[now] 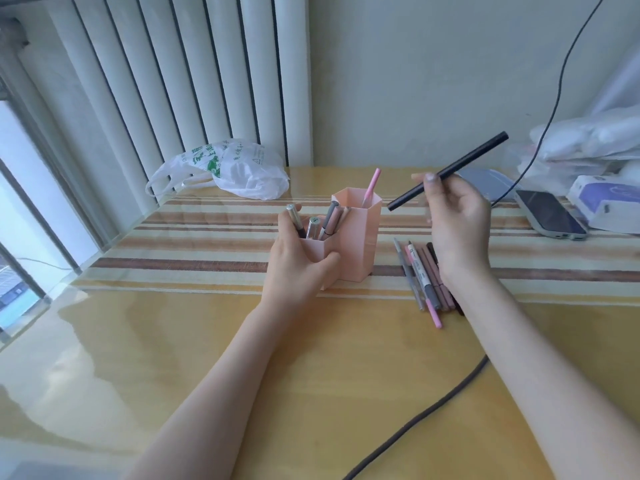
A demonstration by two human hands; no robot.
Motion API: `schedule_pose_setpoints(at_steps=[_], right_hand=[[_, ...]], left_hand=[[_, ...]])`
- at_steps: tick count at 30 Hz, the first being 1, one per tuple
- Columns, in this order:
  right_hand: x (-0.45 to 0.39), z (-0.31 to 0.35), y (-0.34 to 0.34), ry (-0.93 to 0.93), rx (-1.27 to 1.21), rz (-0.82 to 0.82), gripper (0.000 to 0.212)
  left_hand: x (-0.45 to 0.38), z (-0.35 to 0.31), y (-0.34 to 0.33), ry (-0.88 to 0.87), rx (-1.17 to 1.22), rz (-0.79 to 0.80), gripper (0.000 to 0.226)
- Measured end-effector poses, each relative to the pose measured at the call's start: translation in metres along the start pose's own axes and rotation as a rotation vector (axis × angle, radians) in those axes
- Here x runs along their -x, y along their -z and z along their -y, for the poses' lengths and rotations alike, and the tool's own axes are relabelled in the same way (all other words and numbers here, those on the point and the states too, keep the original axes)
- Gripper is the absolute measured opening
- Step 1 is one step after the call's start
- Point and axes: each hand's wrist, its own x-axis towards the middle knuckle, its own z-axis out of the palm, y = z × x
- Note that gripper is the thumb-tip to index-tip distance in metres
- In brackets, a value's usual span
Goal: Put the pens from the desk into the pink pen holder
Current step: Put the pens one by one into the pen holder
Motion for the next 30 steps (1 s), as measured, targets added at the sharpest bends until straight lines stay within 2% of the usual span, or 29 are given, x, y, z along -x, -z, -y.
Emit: schedule_pose_setpoints(at_steps=[5, 6, 10, 12, 17, 20, 23, 30], right_hand=[[-0.003, 0.015, 0.000, 0.051, -0.196, -0.026, 0.014], [-0.001, 0.017, -0.001, 0.076, -0.197, -0.020, 0.021], [0.005, 0.019, -0.003, 0.201, -0.169, 0.032, 0.075], [0.005, 0.020, -0.006, 0.259, -0.152, 0.063, 0.090], [0.013, 0.024, -0.016, 0.364, -0.152, -0.001, 0.068], [0.014, 0.029, -0.019, 0.385, -0.168, -0.043, 0.076], [0.018, 0.030, -0.022, 0.373, -0.135, -0.004, 0.081], [0.019, 0.020, -0.024, 0.421, -0.015, 0.056, 0.064]], left_hand=[[-0.003, -0.001, -0.001, -0.014, -0.022, -0.014, 0.045], [-0.002, 0.000, -0.001, -0.015, -0.022, -0.014, 0.045], [0.000, 0.000, -0.001, -0.009, -0.018, 0.002, 0.046], [0.000, 0.000, -0.001, -0.006, -0.021, 0.000, 0.045], [0.000, -0.001, -0.001, -0.006, -0.020, -0.004, 0.045], [0.001, -0.003, 0.000, 0.002, -0.011, -0.001, 0.045], [0.002, -0.004, 0.000, 0.002, -0.013, -0.009, 0.044], [0.001, -0.004, 0.000, -0.006, -0.018, -0.015, 0.043]])
